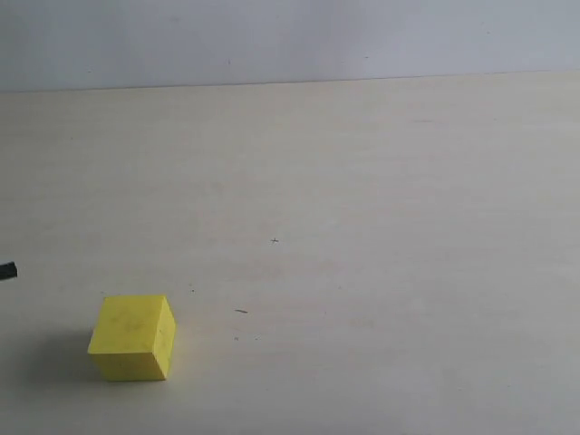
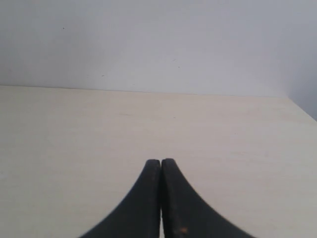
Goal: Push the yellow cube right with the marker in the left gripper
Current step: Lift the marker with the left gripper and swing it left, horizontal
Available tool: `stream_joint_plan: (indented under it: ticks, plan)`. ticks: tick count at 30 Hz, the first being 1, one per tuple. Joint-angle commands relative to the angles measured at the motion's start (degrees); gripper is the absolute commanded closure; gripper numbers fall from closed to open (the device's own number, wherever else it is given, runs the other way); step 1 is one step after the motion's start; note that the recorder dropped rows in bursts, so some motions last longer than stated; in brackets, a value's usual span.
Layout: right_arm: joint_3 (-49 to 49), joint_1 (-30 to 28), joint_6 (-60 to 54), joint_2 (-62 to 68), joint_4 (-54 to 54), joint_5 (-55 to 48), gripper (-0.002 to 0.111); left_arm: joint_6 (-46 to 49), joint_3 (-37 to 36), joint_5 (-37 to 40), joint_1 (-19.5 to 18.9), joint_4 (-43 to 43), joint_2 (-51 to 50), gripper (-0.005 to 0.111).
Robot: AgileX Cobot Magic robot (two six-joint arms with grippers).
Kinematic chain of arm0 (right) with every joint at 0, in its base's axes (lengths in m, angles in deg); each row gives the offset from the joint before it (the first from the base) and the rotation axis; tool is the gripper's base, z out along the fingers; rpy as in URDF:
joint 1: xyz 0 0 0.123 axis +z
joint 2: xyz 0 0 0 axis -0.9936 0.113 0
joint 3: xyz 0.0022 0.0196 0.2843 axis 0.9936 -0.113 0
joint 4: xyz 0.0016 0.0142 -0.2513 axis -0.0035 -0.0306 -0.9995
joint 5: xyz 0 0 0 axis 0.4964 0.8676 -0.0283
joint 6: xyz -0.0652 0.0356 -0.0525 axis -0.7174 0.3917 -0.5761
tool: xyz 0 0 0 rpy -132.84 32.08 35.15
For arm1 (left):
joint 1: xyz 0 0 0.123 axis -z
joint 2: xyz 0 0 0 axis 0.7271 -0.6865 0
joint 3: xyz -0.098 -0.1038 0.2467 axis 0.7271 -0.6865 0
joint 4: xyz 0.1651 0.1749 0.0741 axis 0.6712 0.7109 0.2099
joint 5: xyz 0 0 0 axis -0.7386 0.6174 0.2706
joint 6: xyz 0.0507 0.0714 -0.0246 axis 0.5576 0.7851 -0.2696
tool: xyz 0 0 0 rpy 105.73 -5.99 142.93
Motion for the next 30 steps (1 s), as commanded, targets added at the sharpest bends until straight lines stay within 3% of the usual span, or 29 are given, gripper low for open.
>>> stream_joint_plan:
  ticks: [1,7,17,24,30]
  plan:
    - [-0.2,-0.3,-0.1,-0.3,0.0,0.8,0.108,12.4,-3.3,-8.4,-0.2,1.0,-0.2,0.107]
    - [-0.2,-0.3,-0.1,-0.3,0.0,0.8,0.108,14.7,-8.9,-24.6,-0.2,4.3,-0.2,0.107]
    - [-0.2,-0.3,-0.1,-0.3,0.0,0.8,0.108,15.1,-9.3,-16.1,-1.0,6.0,-0.2,0.107]
    - [-0.2,-0.3,-0.1,-0.3,0.0,0.8,0.108,15.1,-9.7,-16.5,-3.2,4.5,-0.2,0.107]
    - [-0.2,-0.3,-0.1,-0.3,0.0,0.8,0.108,18.0,-12.0,-22.6,-3.2,-0.3,-0.2,0.107]
